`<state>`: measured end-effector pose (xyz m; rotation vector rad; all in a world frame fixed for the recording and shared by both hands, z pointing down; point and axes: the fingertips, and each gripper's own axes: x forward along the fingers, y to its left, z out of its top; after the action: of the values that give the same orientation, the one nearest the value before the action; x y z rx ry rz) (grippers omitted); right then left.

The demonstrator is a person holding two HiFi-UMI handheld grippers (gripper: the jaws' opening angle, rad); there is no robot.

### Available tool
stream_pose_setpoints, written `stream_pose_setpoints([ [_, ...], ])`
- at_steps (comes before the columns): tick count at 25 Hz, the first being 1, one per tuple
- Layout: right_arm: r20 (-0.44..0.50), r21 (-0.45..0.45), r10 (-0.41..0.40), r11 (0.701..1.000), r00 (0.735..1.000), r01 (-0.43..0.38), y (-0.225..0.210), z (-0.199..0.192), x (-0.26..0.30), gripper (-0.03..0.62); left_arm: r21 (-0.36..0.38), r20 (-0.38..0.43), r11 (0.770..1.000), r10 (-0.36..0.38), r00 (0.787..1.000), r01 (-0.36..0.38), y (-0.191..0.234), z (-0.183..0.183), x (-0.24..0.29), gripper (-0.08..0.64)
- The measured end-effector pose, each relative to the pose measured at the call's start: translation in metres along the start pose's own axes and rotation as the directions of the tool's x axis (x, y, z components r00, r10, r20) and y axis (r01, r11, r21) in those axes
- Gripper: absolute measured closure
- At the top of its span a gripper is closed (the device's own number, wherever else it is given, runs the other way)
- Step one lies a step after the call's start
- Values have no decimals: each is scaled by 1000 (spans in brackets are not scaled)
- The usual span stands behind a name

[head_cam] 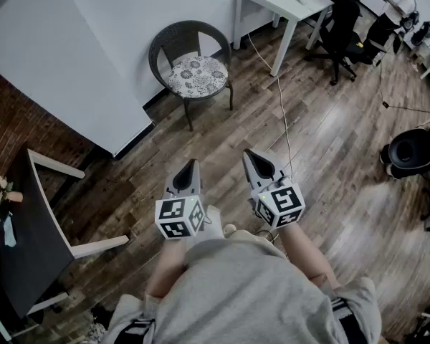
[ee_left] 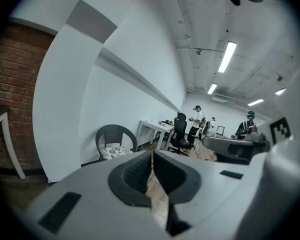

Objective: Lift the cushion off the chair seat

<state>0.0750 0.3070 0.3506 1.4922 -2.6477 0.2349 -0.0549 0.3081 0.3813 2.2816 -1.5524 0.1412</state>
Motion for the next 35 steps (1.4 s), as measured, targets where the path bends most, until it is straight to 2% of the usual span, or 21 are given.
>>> stream_pose_setpoints([
  [5,15,1,2,1000,1000,-2,21,-2,-34,592,32,19,999,8,1000,-8,-9,0,-44,546],
  [11,37,-16,35,999,999,-34,45,4,-51,592,33,38,999,12,999,-13,-15,-3,-65,546],
  [19,47,-35,47,998,998,-45,54,1,-63,592,34,60,999,-12,998,10,-24,-2,-70,546],
  [26,46,-22,55,998,997,-54,53,-2,-70,591,62,68,998,-10,998,6,-30,2,-72,545],
  [35,37,3,39,999,999,-39,41,-12,-65,591,51,56,998,-32,998,29,-34,-6,-57,543],
])
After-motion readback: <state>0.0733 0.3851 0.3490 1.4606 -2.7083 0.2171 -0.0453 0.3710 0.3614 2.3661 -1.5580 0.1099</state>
